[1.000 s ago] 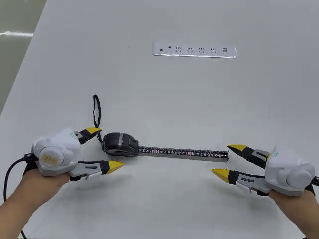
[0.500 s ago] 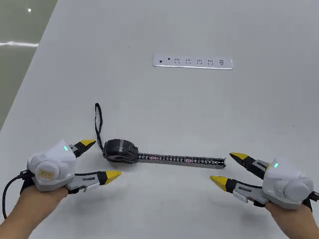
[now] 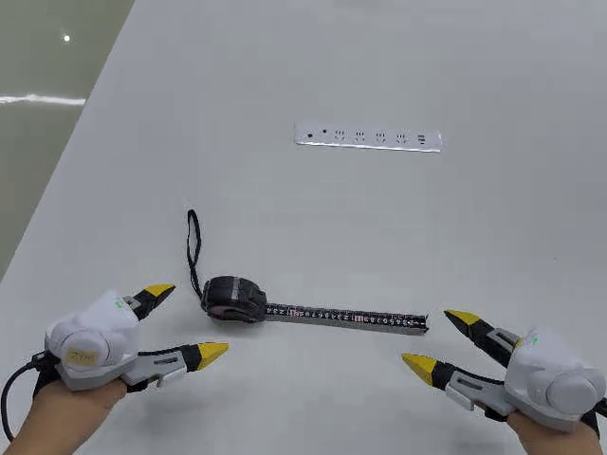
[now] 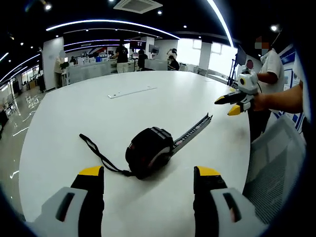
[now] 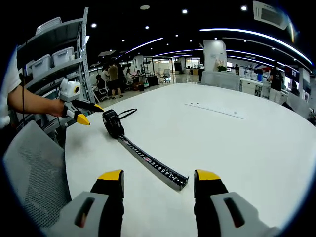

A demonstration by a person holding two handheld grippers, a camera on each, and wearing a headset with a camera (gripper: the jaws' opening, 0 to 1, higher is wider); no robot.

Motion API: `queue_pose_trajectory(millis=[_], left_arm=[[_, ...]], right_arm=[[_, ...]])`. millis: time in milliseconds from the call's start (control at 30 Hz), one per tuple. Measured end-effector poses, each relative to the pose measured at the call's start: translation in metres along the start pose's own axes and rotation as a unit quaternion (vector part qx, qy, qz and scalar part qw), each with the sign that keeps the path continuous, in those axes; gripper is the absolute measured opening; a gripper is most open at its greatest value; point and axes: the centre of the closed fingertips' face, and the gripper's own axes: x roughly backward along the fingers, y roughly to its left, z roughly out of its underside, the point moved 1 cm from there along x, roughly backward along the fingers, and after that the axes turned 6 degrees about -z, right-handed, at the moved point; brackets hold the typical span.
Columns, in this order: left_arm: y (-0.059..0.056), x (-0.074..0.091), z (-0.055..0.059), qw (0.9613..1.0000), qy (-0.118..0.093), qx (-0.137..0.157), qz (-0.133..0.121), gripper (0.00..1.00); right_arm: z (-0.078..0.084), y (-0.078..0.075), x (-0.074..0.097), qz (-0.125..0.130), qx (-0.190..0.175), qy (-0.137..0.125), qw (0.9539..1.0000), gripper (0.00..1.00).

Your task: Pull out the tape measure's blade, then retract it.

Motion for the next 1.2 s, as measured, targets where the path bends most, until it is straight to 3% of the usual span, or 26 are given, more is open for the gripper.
queue_pose_trajectory(millis=[333,1200], left_arm=[[-0.002,0.014,0.004,0.9998,-0.011,0.017,-0.007,0.74],[0.0,0.055,0.029,0.9975,-0.018,0.052,-0.044,0.73]], right_arm=[[0.002,0.004,0.013,0.012,-0.007,-0.01,0.9999,0.6],[0.006,0.021,0.042,0.04,-0.013,-0.027,0.9987,0.63]])
